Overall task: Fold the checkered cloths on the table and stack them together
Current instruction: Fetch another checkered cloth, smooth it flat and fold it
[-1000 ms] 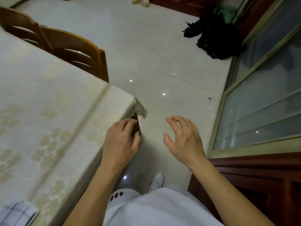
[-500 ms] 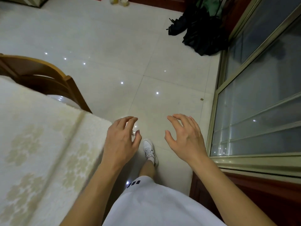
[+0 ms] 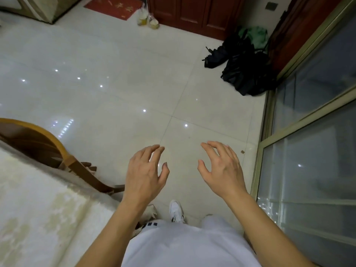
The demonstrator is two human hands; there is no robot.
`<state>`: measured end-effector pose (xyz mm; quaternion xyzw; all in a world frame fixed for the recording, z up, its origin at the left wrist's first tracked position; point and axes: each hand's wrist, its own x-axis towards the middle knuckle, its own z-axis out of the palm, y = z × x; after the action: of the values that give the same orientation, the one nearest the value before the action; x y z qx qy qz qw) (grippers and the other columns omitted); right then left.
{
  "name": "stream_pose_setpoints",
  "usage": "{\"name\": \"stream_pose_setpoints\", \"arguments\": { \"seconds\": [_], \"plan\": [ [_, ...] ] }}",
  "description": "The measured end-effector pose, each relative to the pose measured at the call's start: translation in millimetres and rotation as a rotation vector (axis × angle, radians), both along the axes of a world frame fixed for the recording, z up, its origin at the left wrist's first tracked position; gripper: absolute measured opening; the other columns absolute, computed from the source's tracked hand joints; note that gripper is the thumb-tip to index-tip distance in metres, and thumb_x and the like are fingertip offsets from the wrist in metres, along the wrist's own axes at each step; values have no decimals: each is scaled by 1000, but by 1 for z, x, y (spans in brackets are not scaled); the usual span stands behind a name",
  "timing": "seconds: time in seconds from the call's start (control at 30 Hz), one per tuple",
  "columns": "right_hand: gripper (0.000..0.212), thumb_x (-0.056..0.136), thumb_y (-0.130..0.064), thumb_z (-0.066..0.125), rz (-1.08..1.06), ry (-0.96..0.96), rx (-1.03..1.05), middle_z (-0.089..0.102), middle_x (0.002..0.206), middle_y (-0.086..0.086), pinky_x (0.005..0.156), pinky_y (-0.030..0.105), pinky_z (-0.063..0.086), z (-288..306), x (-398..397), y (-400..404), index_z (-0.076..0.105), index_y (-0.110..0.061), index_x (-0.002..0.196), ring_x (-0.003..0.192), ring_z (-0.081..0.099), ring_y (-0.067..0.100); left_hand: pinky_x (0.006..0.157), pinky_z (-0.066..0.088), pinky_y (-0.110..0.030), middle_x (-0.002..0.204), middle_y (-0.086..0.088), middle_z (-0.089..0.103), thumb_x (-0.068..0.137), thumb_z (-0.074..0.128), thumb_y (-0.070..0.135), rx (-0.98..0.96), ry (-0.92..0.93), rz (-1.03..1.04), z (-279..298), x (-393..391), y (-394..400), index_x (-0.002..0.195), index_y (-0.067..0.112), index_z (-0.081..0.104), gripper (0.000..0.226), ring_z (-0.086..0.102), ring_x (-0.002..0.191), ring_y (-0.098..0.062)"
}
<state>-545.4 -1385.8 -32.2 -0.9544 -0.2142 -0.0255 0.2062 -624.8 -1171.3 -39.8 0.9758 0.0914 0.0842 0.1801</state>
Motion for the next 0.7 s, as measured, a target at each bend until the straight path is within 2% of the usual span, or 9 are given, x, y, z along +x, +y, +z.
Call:
{"name": "stream_pose_setpoints", "arguments": {
  "seconds": [0.27,0.5,0.7],
  "plan": [
    [49,89,-39,47,56,-26,17,61,125,6,106,50,44,0,81,45,63,-14,128,118,57,24,104,44,-42,134,-4,61,93,46,37,36,29,33,4,71,29,132,14,59,48,56,123,-24],
    [50,90,-40,45,152,5,30,60,128,5,109,49,41,-9,163,89,62,-16,130,120,56,22,101,46,-42,132,-5,63,93,49,36,41,23,120,-7,137,60,131,13,61,46,58,119,-25],
    [49,90,-40,46,264,27,53,61,126,5,107,50,43,-13,263,131,62,-16,129,119,56,22,101,45,-39,133,-3,62,92,50,37,47,44,253,-8,214,92,131,15,61,46,58,119,-23]
  ]
}}
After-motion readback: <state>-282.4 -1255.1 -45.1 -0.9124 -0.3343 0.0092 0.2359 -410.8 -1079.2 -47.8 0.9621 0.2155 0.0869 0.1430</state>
